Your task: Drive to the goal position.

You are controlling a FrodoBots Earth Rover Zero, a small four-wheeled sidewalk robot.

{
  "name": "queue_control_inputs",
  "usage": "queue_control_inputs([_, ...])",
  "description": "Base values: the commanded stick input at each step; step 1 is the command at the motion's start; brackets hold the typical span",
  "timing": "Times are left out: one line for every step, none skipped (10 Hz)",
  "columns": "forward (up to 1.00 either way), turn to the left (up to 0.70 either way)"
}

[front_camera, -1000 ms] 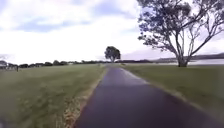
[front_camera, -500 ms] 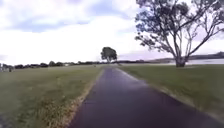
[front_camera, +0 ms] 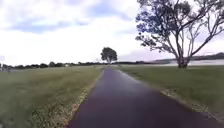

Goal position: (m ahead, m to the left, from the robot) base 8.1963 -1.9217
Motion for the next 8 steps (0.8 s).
queue_control_inputs([0.7,0.0])
queue_control_inputs([0.7,0.0])
queue_control_inputs([0.7,0.0])
queue_control_inputs([0.7,0.0])
queue_control_inputs([0.7,0.0])
queue_control_inputs([0.7,0.0])
queue_control_inputs([0.7,0.0])
queue_control_inputs([0.7,0.0])
